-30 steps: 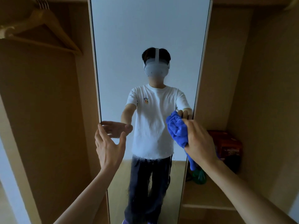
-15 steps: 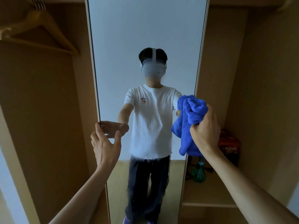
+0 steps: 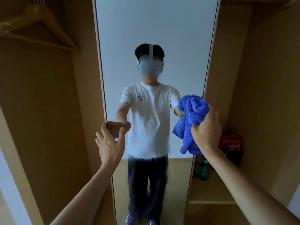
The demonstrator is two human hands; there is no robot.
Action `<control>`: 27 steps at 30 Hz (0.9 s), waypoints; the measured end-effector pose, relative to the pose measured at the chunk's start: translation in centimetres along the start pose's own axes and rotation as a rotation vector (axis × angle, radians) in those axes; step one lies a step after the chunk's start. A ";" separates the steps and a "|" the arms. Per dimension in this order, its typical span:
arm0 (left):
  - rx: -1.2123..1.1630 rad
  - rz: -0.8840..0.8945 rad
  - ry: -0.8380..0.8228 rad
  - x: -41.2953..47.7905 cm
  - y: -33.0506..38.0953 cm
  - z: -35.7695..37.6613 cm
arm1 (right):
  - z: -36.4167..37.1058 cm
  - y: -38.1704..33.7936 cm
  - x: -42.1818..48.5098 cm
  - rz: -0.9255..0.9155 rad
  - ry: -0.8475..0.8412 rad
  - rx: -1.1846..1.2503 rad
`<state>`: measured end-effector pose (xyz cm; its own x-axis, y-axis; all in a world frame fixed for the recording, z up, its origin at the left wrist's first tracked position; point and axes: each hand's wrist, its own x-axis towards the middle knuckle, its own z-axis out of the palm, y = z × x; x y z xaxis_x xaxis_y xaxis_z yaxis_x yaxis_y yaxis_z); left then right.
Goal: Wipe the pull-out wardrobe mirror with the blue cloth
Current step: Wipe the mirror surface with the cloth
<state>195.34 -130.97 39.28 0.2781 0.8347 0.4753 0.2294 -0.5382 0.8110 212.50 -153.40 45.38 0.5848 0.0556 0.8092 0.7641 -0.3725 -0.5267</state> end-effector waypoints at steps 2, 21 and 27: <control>-0.003 0.005 -0.026 -0.1 0.0 -0.1 | 0.4 -0.7 -0.3 -0.045 0.035 0.061; -0.186 0.071 -0.351 0.8 -1.0 -4.7 | 8.2 -10.0 -5.4 -0.093 -0.135 0.021; -0.282 0.150 -0.400 1.0 -1.6 -5.2 | 10.0 -13.1 -7.0 -0.141 -0.153 0.013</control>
<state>190.39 -128.62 40.26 0.6364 0.6113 0.4704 -0.0853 -0.5504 0.8305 201.14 -139.66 44.00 0.5057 0.2467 0.8267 0.8441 -0.3393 -0.4151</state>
